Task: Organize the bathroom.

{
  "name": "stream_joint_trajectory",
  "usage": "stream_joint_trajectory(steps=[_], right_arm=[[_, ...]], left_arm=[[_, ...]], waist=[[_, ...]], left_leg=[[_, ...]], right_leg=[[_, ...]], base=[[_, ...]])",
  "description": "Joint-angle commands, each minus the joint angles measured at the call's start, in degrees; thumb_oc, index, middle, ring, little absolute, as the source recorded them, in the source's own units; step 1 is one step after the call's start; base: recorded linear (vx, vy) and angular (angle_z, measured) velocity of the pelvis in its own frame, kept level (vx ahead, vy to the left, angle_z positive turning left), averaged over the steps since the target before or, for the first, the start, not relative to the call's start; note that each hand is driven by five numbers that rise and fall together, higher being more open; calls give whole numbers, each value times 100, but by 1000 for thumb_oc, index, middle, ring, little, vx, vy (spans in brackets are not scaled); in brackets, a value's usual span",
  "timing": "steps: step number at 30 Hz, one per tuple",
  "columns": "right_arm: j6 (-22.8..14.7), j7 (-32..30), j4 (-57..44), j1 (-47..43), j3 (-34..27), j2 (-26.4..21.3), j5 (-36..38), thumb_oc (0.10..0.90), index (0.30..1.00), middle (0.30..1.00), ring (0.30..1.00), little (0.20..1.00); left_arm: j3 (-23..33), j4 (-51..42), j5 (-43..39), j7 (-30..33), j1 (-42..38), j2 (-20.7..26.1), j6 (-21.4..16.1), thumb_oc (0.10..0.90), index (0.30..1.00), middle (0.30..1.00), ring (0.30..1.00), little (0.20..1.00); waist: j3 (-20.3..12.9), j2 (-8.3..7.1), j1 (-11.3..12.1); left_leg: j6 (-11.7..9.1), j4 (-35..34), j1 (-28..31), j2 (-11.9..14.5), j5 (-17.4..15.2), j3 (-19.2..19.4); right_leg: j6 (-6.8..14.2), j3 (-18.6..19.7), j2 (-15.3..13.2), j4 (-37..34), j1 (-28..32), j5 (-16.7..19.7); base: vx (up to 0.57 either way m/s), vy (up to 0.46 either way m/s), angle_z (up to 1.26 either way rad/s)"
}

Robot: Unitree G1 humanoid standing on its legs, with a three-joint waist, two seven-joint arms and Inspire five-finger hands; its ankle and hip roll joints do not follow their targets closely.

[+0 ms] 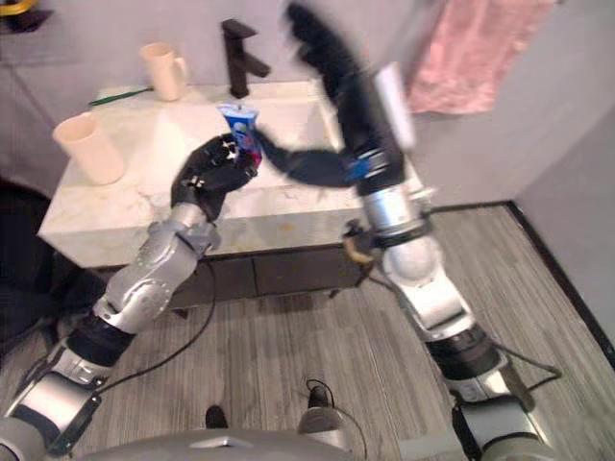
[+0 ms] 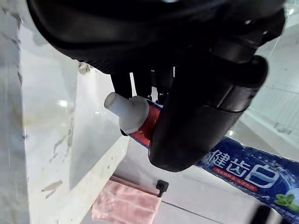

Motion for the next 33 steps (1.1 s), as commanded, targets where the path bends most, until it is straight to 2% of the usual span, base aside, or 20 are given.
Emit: stream_joint_trajectory(steps=[1,7,16,21,33], right_arm=[[-213,279,222,-801,-287,38,304,800,900,900,900,900],[-86,469,360,-845,-178,156,214,800,900,900,900,900],[-446,47,388,-854,-354,359,60,800,900,900,900,900],[-491,-179,430,-1050,-313,492,29,800,900,900,900,900],[-546,-273,464,-1237,-247,614,64,800,900,900,900,900]], left_arm=[[164,219,494,-411,-1210,-74,-639,400,300,300,300,300],[199,338,550,-584,-1150,-128,-639,400,300,300,300,300],[266,566,669,-675,-1052,-224,-656,400,300,300,300,300],[227,685,748,-665,-1052,-356,-627,400,300,300,300,300],[168,732,774,-655,-1033,-428,-487,400,300,300,300,300]], waist=[[-347,-13,176],[-337,-65,300],[-338,-76,321],[-366,-70,349],[-392,-70,414]], left_leg=[[248,-4,225,-536,-628,-75],[265,-4,224,-538,-637,-137],[302,-4,307,-566,-714,-164],[312,-4,323,-580,-736,-173],[337,-4,347,-601,-760,-215]], right_leg=[[245,-324,253,41,188,-618],[247,-445,213,137,193,-665],[270,-412,208,179,213,-690],[283,-423,201,143,230,-670],[297,-481,186,146,254,-668]], base=[[-6,2,36],[1,-2,21],[2,3,-1],[3,0,-1],[0,0,0]])
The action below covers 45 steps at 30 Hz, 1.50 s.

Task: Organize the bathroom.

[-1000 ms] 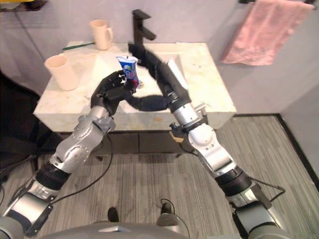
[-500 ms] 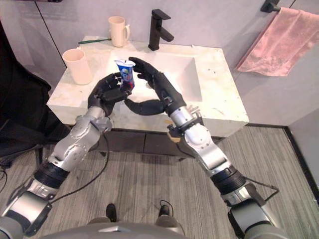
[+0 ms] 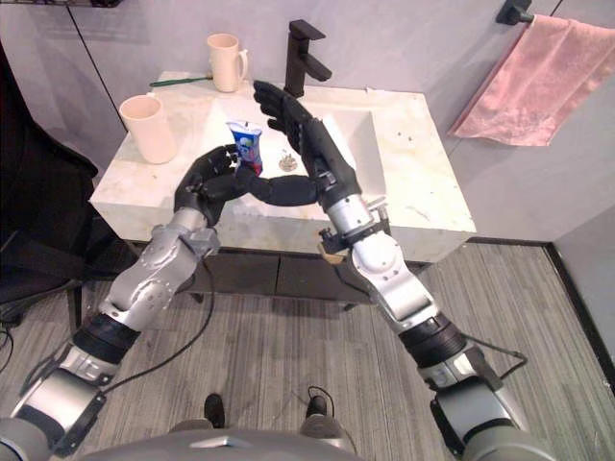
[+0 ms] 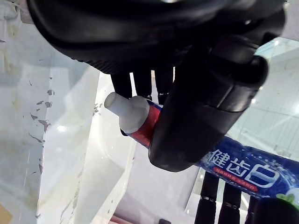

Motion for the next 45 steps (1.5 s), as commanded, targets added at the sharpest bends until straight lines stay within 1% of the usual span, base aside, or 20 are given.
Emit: stream_joint_trajectory(steps=[1,2,3,4,6,7,8,17,18,19,20,21,23,24,25,26,27,28,44,45], right_arm=[[-848,-243,-255,-940,-371,178,28,800,900,900,900,900],[-834,-243,-263,-962,-377,182,32,800,900,900,900,900],[-818,-239,-269,-983,-381,179,59,728,792,792,792,792],[-787,-227,-266,-1007,-382,174,61,596,594,594,594,594],[-726,-195,-238,-1037,-366,178,86,574,561,561,561,561],[-707,-171,-206,-1047,-361,176,91,461,392,392,392,392],[-713,-168,-182,-1042,-342,176,84,400,300,300,300,300],[-593,0,-99,-932,-355,193,48,406,309,309,309,309],[-591,4,-93,-928,-352,192,48,424,335,335,335,335],[-555,53,-86,-861,-343,186,62,588,582,582,582,582],[-560,65,-87,-844,-343,184,54,494,441,441,441,441],[-571,113,-75,-808,-345,183,60,469,404,404,404,404],[-565,175,-82,-722,-370,165,98,634,651,651,651,651],[-565,175,-82,-722,-370,165,98,634,651,651,651,651],[-560,224,-84,-690,-380,178,121,800,900,900,900,900],[-538,294,-111,-642,-388,195,115,591,587,587,587,587],[-514,329,-116,-619,-394,200,109,635,653,653,653,653],[-482,338,-94,-589,-379,209,111,800,900,900,900,900],[-606,364,-23,-345,-456,203,83,800,900,900,900,900],[-595,326,-48,-350,-460,197,77,701,752,752,752,752]], left_arm=[[-14,101,370,-205,-1015,-307,-504,400,300,300,300,300],[-6,109,391,-215,-1007,-325,-499,400,300,300,300,300],[1,117,389,-225,-1006,-331,-497,400,300,300,300,300],[4,128,398,-225,-1008,-335,-498,400,300,300,300,300],[13,124,397,-219,-1006,-340,-479,400,300,300,300,300],[20,115,394,-211,-1007,-335,-469,400,300,300,300,300],[15,118,399,-202,-1008,-334,-474,400,300,300,300,300],[85,125,484,-166,-986,-369,-460,400,300,300,300,300],[85,126,491,-163,-986,-369,-464,400,300,300,300,300],[102,101,496,-143,-969,-361,-455,400,300,300,300,300],[108,90,492,-140,-961,-354,-453,400,300,300,300,300],[120,84,487,-136,-950,-351,-454,400,300,300,300,300],[135,82,469,-147,-939,-327,-456,400,300,300,300,300],[135,82,469,-147,-939,-327,-456,400,300,300,300,300],[137,82,483,-144,-931,-341,-457,400,300,300,300,300],[145,92,484,-161,-929,-336,-460,400,300,300,300,300],[150,94,486,-166,-926,-337,-455,400,300,300,300,300],[135,105,483,-162,-930,-338,-463,400,300,300,300,300],[178,101,523,-176,-827,-317,-468,400,300,300,300,300],[183,79,523,-171,-819,-306,-450,400,300,300,300,300]], waist=[[-467,118,41],[-471,113,45],[-472,109,47],[-472,105,48],[-476,106,50],[-479,107,58],[-483,107,58],[-489,92,46],[-489,92,46],[-492,95,38],[-491,96,36],[-490,96,29],[-485,100,13],[-485,100,13],[-484,102,5],[-480,102,-2],[-482,102,-7],[-482,103,-12],[-476,115,-59],[-477,116,-56]], left_leg=[[275,-4,378,-512,-814,25],[277,-4,375,-513,-817,18],[275,-4,375,-512,-818,17],[272,-4,375,-509,-820,17],[270,-4,373,-508,-810,13],[271,-4,371,-510,-807,4],[270,-4,372,-507,-804,8],[282,-4,373,-512,-807,20],[282,-4,373,-513,-806,20],[285,-4,370,-515,-803,17],[286,-4,370,-514,-803,19],[286,-4,372,-511,-801,27],[288,-4,378,-510,-799,32],[288,-4,378,-510,-799,32],[291,-4,382,-509,-800,38],[294,-4,385,-513,-806,32],[294,-4,386,-514,-809,35],[295,-4,387,-514,-809,42],[303,-4,395,-516,-800,73],[302,-4,394,-515,-798,74]], right_leg=[[295,-147,278,150,113,-665],[295,-147,276,154,108,-665],[296,-147,275,155,106,-664],[300,-147,276,157,104,-663],[298,-146,280,154,105,-659],[295,-149,282,153,105,-660],[297,-157,278,150,106,-655],[303,-166,267,161,93,-648],[304,-165,266,160,93,-646],[305,-158,267,164,86,-645],[306,-158,266,168,83,-646],[310,-158,263,174,80,-644],[315,-150,260,184,73,-638],[315,-150,260,184,73,-638],[313,-150,260,184,74,-638],[316,-144,261,184,72,-637],[316,-143,262,178,75,-635],[319,-141,261,175,75,-630],[326,-120,266,163,69,-606],[324,-119,268,163,69,-608]], base=[[0,0,0],[0,0,0],[0,0,0],[0,0,0],[0,0,0],[0,0,0],[0,0,0],[0,0,0],[0,0,0],[0,0,0],[0,0,0],[0,0,0],[0,0,0],[0,0,0],[0,0,0],[0,0,0],[0,0,0],[0,0,0],[0,0,0],[0,0,0]])
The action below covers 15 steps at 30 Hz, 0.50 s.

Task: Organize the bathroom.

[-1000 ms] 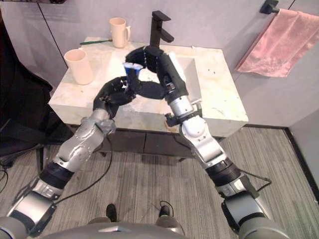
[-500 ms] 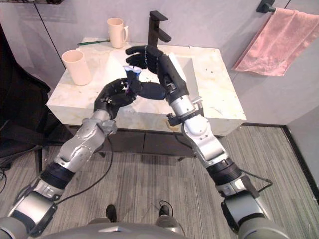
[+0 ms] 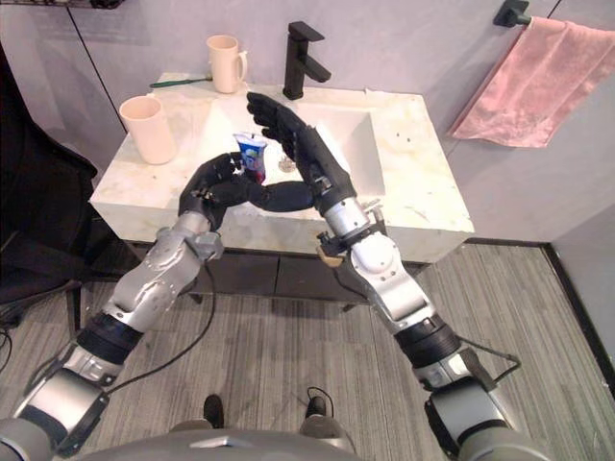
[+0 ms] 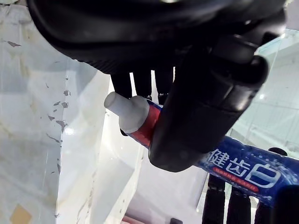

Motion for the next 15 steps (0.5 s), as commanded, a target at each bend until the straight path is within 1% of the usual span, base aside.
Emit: stream_joint_trajectory(steps=[1,2,4,5,15], right_arm=[[-630,-145,-228,-462,-356,-4,84,588,582,582,582,582],[-645,-151,-225,-453,-366,-2,83,579,568,568,568,568],[-680,-180,-219,-445,-378,-1,66,540,509,509,509,509],[-723,-226,-240,-410,-418,-7,51,400,300,300,300,300],[-799,-271,-207,-369,-484,-40,54,400,300,300,300,300]], left_arm=[[221,-21,299,-174,-825,-232,-644,400,300,300,300,300],[224,-23,301,-170,-824,-233,-639,400,300,300,300,300],[226,-14,311,-168,-817,-235,-639,400,300,300,300,300],[246,-1,310,-164,-801,-235,-622,400,300,300,300,300],[263,45,315,-183,-756,-241,-574,400,300,300,300,300]], waist=[[-467,133,-19],[-467,134,-20],[-466,134,-20],[-470,133,-27],[-466,136,-39]], left_leg=[[294,-4,380,-509,-803,76],[294,-4,381,-508,-802,78],[295,-4,381,-506,-802,81],[300,-4,382,-507,-803,85],[305,-4,389,-503,-804,94]], right_leg=[[325,-125,271,162,55,-608],[325,-127,270,164,54,-608],[327,-128,269,163,57,-609],[327,-127,268,172,51,-612],[327,-121,274,162,52,-604]], base=[[0,0,0],[0,0,0],[0,0,0],[0,0,0],[0,0,0]])
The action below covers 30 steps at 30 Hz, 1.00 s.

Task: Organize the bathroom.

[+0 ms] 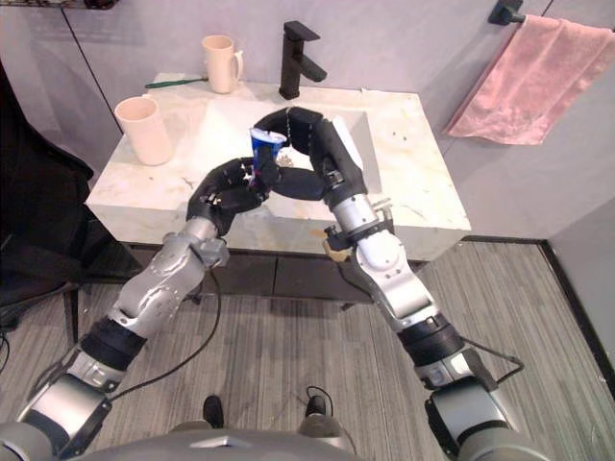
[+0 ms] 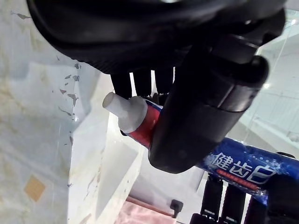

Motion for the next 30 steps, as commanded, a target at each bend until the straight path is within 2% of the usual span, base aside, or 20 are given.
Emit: stream_joint_trajectory(steps=[1,5,6,7,11,17,19,29,30], right_arm=[[-792,20,-343,-349,-291,-39,32,400,300,300,300,300],[-808,30,-320,-372,-298,-59,14,400,300,300,300,300],[-850,33,-307,-383,-294,-88,4,400,300,300,300,300],[-849,27,-308,-408,-288,-92,-12,400,300,300,300,300],[-872,-56,-300,-609,-302,-199,-109,400,300,300,300,300],[-858,-463,-302,-1043,-429,-437,-184,400,300,300,300,300],[-843,-580,-322,-1144,-468,-502,-232,400,300,300,300,300],[-1069,-1202,-224,-1618,-685,-877,-487,400,300,300,300,300],[-1131,-1397,-190,-1735,-749,-988,-524,400,300,300,300,300]], left_arm=[[346,147,312,91,-920,-127,-602,400,300,300,300,300],[367,171,325,128,-901,-125,-628,400,300,300,300,300],[370,173,335,197,-900,-114,-627,519,479,479,479,479],[371,183,368,250,-903,-119,-637,800,900,900,900,900],[428,230,543,523,-883,-96,-616,800,900,900,900,900],[631,29,1260,939,-721,80,-712,800,900,900,900,900],[683,-141,1379,944,-647,120,-621,800,900,900,900,900],[616,-993,2111,401,-229,279,-358,800,900,900,900,900],[595,-1120,2186,249,-64,340,-346,800,900,900,900,900]], waist=[[-463,139,56],[-465,146,58],[-464,143,66],[-463,140,73],[-467,112,139],[-451,28,330],[-437,3,390],[-405,-114,690],[-399,-132,778]], left_leg=[[305,-4,387,-503,-806,86],[297,-4,393,-499,-804,93],[294,-4,390,-497,-803,87],[293,-4,390,-498,-801,84],[283,-4,380,-490,-795,66],[276,-4,372,-470,-798,23],[280,-4,366,-465,-796,-1],[302,-4,359,-480,-823,-164],[314,-4,358,-490,-832,-212]], right_leg=[[327,-123,276,161,54,-605],[320,-134,283,146,73,-609],[315,-146,285,139,79,-610],[313,-150,287,134,85,-609],[309,-206,284,130,108,-623],[298,-338,260,238,128,-703],[293,-381,249,296,119,-734],[274,-531,209,453,148,-825],[275,-551,196,504,151,-849]], base=[[0,0,0],[0,0,0],[0,0,0],[0,0,0],[0,0,0],[-1,6,2],[-7,14,13],[-6,15,15],[-17,26,9]])
